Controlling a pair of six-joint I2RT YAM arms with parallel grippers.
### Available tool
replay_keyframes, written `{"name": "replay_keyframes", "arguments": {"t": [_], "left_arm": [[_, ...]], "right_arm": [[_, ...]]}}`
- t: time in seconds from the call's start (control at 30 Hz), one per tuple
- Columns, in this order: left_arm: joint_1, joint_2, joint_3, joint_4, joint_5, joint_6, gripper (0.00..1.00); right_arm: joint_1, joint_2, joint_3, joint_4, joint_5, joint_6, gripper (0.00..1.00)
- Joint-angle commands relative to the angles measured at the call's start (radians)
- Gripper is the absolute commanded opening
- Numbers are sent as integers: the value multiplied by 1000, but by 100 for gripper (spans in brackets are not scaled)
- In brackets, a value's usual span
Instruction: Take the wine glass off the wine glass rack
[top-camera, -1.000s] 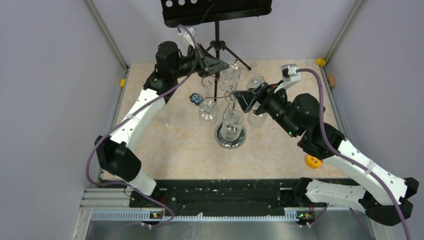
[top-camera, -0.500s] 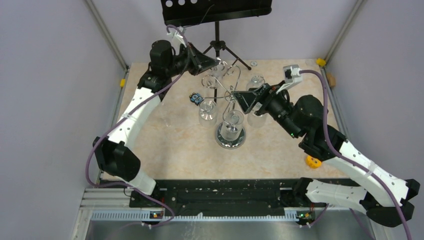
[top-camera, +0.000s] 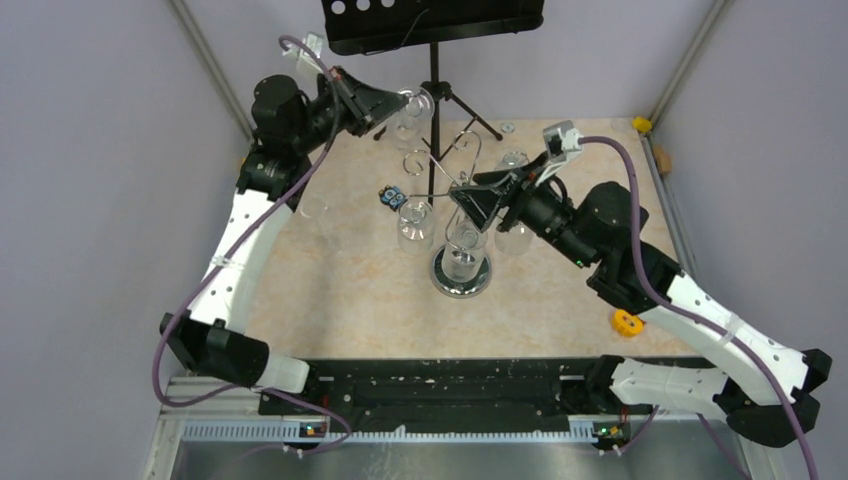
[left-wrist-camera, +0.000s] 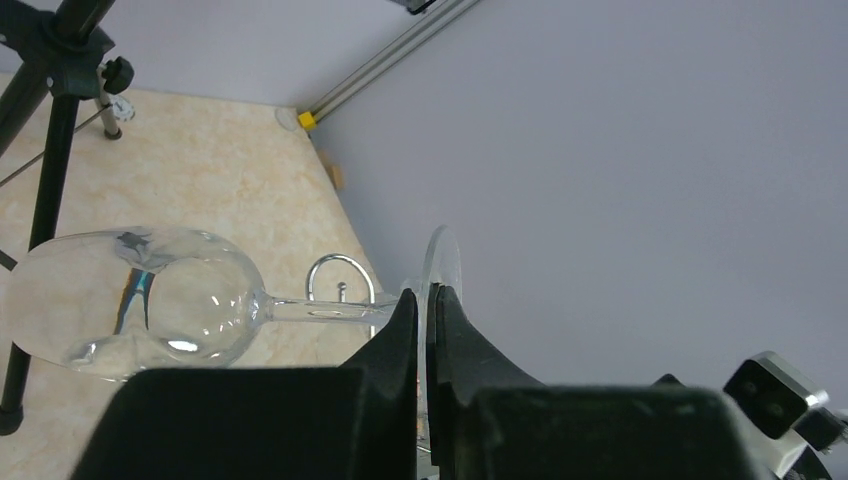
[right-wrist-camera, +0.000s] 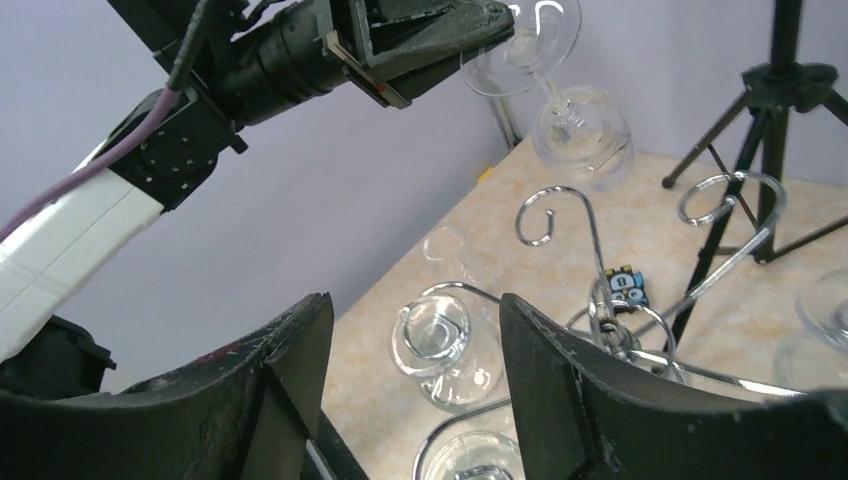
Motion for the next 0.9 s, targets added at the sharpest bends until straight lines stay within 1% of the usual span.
{"name": "replay_keyframes", "arguments": {"t": [0.0, 0.07, 0.17, 0.27, 0.33, 0.4, 0.47, 0.53, 0.6, 0.73, 0.87], "left_arm": [[9, -137, 4, 81, -44, -29, 0], [13, -180, -12, 77, -65, -38, 0], [13, -249, -52, 80, -92, -63, 0], [13, -320, -111, 108, -108, -114, 0], [13, -372, -183, 184, -107, -192, 0], [13, -413, -234, 243, -95, -258, 0], [13, -445, -250, 252, -84, -295, 0], [13, -468, -263, 259, -79, -315, 0], [13, -486, -261, 238, -79, -310, 0], [14, -510, -256, 211, -85, -303, 0], [13, -514, -248, 205, -66, -307, 0]], "right_arm": [[-4, 88, 120, 87, -132, -137, 60], [-4, 133, 153, 125, -169, -188, 58], [-4, 204, 211, 146, -187, -238, 58], [-4, 243, 219, 229, -209, -294, 62], [-4, 267, 217, 285, -218, -348, 64], [-4, 280, 192, 370, -245, -415, 64], [-4, 283, 142, 488, -315, -518, 65], [-3, 282, 89, 625, -386, -586, 65], [-4, 288, 59, 695, -437, -630, 65], [-4, 334, 112, 647, -541, -701, 64], [-4, 383, 169, 627, -605, -743, 62]]}}
